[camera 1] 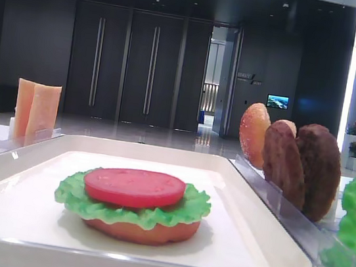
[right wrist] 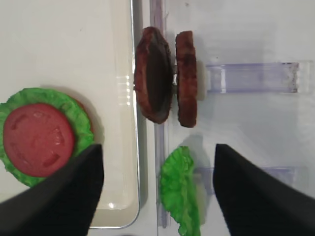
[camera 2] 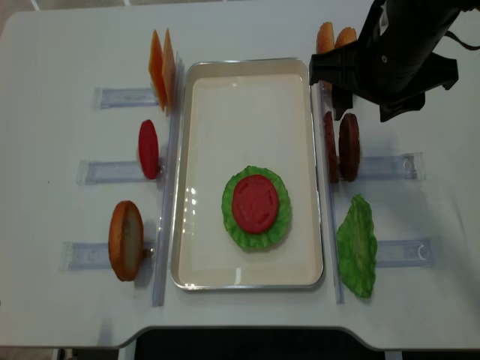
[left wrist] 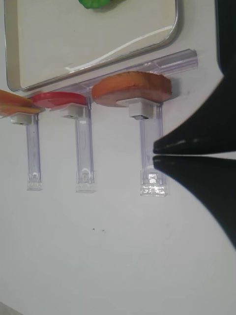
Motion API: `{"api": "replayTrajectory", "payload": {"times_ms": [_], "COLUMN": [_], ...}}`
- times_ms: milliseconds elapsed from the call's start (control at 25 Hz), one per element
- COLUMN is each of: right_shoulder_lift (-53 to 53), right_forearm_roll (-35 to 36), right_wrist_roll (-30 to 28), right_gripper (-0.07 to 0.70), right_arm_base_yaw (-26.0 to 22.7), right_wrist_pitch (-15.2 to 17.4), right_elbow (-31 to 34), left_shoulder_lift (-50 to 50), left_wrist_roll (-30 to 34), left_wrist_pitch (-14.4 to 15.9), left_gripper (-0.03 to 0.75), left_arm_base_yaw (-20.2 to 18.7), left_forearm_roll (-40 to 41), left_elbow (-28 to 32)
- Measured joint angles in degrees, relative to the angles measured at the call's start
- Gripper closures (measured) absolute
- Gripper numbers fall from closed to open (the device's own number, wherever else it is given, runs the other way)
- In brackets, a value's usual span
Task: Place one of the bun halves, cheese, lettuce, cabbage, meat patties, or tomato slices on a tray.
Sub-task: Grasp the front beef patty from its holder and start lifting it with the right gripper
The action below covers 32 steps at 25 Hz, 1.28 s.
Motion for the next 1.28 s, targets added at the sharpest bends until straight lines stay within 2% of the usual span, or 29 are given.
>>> {"api": "replayTrajectory", "payload": {"times_ms": [200,400,760,1280], "right_shoulder_lift": [4.34,8.05,12.03,15.10], "right_forearm_roll": [0.00,0.44,-0.89,-5.03], "right_wrist_roll": [1.11,1.31,-0.56,-1.11], "right_gripper": [0.176,0.176,0.176,0.176], "right_arm_base_yaw": [2.53,2.96,2.96,2.96], "right_wrist_pitch": [-0.08,-1.88,-3.77,-3.37], "right_elbow": [-3.20,-6.73,-6.98,-7.02], "left_shoulder_lift": [0.00,0.00,0.00,0.00], "left_wrist_roll": [0.00,0.00,0.00,0.00], "left_wrist_pitch": [0.00,0.00,0.00,0.00], "left_gripper": [0.722,0.722,0.722,0.722], "left_arm_base_yaw": [0.00,0.00,0.00,0.00], "left_forearm_roll": [0.00,0.00,0.00,0.00], "left_elbow": [0.00,0.00,0.00,0.00]}}
